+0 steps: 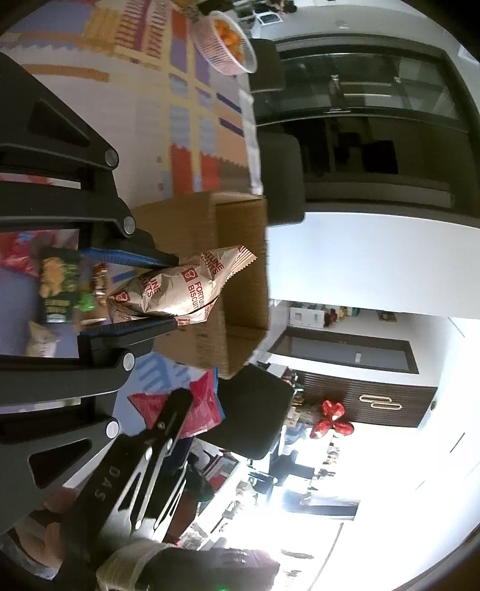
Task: Organize snacks
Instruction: 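Carry both bags into the cardboard box and open both grippers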
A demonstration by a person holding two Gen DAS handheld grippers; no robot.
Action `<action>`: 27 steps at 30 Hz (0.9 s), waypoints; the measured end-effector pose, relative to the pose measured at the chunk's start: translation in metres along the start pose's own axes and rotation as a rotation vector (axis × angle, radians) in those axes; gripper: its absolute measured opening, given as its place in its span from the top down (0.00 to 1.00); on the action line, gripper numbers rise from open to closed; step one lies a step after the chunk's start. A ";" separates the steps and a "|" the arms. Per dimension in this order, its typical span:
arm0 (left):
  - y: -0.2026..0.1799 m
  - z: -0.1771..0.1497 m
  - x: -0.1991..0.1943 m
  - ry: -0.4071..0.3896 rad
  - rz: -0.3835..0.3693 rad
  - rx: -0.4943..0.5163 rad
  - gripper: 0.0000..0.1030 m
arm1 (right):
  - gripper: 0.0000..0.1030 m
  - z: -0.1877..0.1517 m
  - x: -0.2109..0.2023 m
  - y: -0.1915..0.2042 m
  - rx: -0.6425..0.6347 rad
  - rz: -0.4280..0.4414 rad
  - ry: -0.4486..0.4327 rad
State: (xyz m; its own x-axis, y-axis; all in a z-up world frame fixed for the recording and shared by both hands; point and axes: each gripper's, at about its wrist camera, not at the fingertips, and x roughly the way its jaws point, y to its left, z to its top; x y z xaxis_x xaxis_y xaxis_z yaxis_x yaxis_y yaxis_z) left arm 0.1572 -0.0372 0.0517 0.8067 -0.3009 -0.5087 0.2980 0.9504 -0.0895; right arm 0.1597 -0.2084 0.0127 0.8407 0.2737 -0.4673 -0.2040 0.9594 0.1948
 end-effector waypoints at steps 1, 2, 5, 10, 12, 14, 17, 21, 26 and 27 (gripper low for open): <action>0.000 0.006 0.002 -0.003 0.000 0.005 0.74 | 0.68 0.004 0.002 0.000 -0.003 0.000 -0.004; 0.001 0.011 0.004 -0.005 0.000 0.010 0.74 | 0.68 0.010 0.006 -0.001 -0.006 0.003 -0.007; 0.005 0.029 0.014 0.000 -0.006 0.018 0.74 | 0.68 0.027 0.017 -0.003 -0.009 0.011 -0.008; 0.014 0.056 0.033 0.008 0.005 0.027 0.74 | 0.68 0.054 0.034 -0.005 -0.025 0.009 0.000; 0.016 0.066 0.040 0.012 0.014 0.035 0.74 | 0.68 0.066 0.043 -0.004 -0.040 0.009 0.006; 0.020 0.074 0.048 0.022 0.017 0.037 0.74 | 0.68 0.076 0.052 -0.006 -0.050 0.013 0.013; 0.027 0.087 0.064 0.049 0.028 0.021 0.74 | 0.68 0.088 0.062 -0.007 -0.057 0.021 0.027; 0.036 0.097 0.094 0.105 0.045 0.005 0.74 | 0.68 0.096 0.082 -0.009 -0.068 0.029 0.068; 0.044 0.099 0.124 0.177 0.049 -0.014 0.74 | 0.68 0.099 0.109 -0.016 -0.051 0.042 0.133; 0.044 0.099 0.130 0.192 0.054 -0.015 0.74 | 0.68 0.100 0.115 -0.017 -0.047 0.044 0.148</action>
State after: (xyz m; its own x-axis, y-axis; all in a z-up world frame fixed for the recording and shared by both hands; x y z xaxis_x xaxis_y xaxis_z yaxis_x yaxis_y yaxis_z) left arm 0.3255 -0.0424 0.0669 0.7091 -0.2297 -0.6666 0.2478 0.9663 -0.0694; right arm 0.3097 -0.2001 0.0421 0.7482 0.3190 -0.5818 -0.2649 0.9475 0.1788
